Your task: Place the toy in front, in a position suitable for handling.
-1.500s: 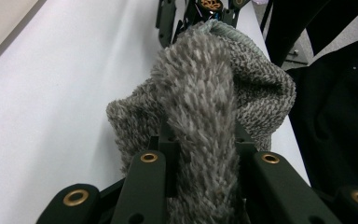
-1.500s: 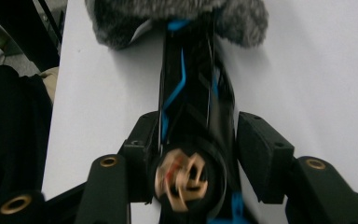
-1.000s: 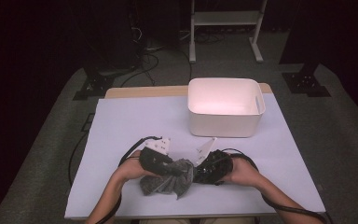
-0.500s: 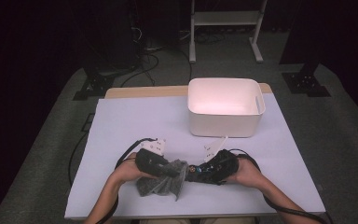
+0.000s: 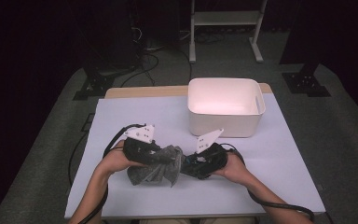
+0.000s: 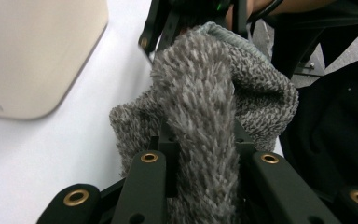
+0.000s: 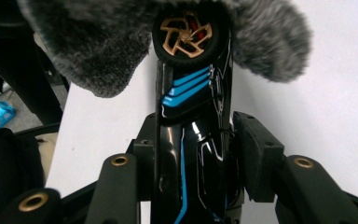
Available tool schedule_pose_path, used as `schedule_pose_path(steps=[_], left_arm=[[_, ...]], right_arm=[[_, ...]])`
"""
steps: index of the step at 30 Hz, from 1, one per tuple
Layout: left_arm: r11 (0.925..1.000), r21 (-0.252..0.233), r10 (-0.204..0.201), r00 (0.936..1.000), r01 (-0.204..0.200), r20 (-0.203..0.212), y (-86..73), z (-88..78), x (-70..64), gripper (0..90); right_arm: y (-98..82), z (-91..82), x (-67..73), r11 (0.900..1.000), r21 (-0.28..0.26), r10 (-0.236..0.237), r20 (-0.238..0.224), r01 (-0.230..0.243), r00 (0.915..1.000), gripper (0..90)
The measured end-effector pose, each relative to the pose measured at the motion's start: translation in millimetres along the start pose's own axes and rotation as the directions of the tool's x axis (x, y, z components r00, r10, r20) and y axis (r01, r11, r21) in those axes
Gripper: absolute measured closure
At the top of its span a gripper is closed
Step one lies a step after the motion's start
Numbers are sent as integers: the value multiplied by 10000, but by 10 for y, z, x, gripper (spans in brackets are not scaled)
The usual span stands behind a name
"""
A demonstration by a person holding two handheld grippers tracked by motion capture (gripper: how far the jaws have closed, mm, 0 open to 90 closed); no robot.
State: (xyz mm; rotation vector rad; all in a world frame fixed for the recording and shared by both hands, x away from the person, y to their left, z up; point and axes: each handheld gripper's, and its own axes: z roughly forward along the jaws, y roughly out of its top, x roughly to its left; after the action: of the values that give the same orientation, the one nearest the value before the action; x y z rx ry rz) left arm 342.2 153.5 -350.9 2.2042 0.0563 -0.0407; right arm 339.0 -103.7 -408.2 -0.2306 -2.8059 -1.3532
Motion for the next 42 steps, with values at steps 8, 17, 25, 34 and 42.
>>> schedule_pose_path(steps=[8,17,25,34,42], left_arm=[[9994,310,150,9990,-163,416,52,229,15,741],[9985,422,-368,9981,347,494,-125,299,61,744],[9986,308,-451,9979,436,475,-177,329,68,747],[9999,-151,87,9997,-84,225,56,71,29,747],[9993,-305,231,9987,-217,464,111,140,15,746]], right_arm=[[-144,37,20,9989,458,18,42,-20,10000,551],[-325,-163,20,9994,141,322,210,-325,9993,552],[-367,-185,31,9992,-148,370,201,-367,9991,552],[-151,-53,-5,9973,-722,94,-34,-96,10000,552],[-171,-114,43,9987,-499,-99,152,107,9998,548]])
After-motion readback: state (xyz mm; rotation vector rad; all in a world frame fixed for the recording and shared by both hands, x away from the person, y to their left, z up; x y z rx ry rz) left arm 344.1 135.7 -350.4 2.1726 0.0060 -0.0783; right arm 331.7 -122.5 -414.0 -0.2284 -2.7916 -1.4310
